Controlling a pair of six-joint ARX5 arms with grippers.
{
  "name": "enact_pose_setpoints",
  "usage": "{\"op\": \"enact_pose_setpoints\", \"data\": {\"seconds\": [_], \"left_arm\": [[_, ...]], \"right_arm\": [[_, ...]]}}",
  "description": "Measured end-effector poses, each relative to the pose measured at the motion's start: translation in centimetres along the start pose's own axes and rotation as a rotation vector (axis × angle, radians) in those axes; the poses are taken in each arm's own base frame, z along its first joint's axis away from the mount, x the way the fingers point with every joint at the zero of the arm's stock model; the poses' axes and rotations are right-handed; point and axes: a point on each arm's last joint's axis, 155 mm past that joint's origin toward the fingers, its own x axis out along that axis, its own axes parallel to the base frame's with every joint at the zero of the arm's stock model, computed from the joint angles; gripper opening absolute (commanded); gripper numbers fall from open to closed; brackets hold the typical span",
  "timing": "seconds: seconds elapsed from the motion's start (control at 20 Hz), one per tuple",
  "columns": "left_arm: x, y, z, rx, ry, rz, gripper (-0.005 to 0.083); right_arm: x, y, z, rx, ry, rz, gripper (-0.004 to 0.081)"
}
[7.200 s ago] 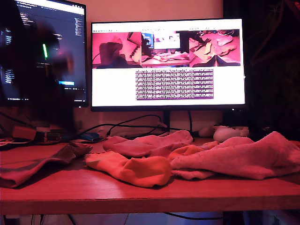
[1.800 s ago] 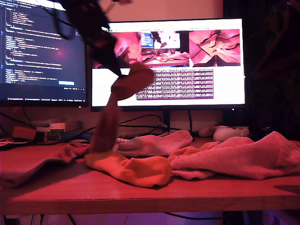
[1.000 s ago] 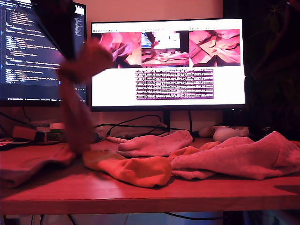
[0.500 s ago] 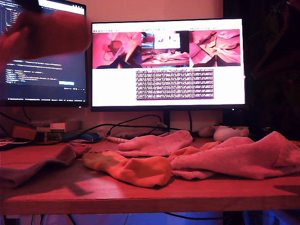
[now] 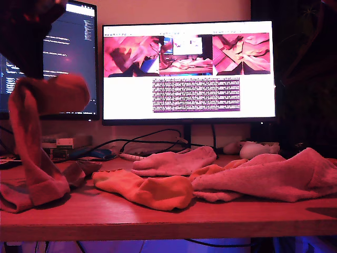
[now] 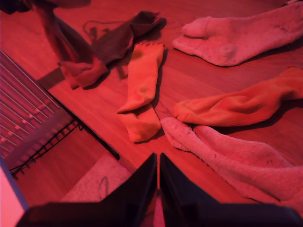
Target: Pair up the socks based on colour and pattern, by placing them on top of one another
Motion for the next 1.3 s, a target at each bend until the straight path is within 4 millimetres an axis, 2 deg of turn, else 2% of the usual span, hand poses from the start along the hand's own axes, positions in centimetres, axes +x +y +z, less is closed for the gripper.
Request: {"op": "enact_pose_setpoints", "data": {"seconds": [0.05,0.15,0.4,0.55,0.8,1.15,1.3], "left_arm": [[-0.3,0.0,-0.1,-0.07,-0.001,0.006,-0.0021],[-1.4,-0.1,-0.7,-0.09,-0.013,0.024,-0.0021],[-6.7,0.1,-2.1,-0.131,-0.139,0.146,-0.0021],[-7.8,0.6,-2.5,-0.153,-0.168,0.194,-0.0021],[-6.7,1.0,-2.3,-0.164,-0.129,0.192,-0.0021],[-3.1,2.2,-1.9,-0.188,-0.015,0.18,-0.0021],[-3.0,2.3,-1.9,-0.16,-0.01,0.181,-0.0021]], "right_arm": [[0.0,0.0,0.0,0.0,0.0,0.0,-0.001],[0.0,0.0,0.0,-0.001,0.0,0.0,-0.001],[0.0,0.0,0.3,-0.006,-0.01,-0.001,-0.001],[0.0,0.0,0.4,-0.008,-0.016,0.0,-0.001],[0.0,0.0,0.5,-0.01,-0.018,0.002,-0.0011],[0.0,0.0,0.5,-0.01,-0.018,0.002,-0.0011],[0.0,0.0,0.5,-0.01,-0.018,0.002,-0.001]]}}
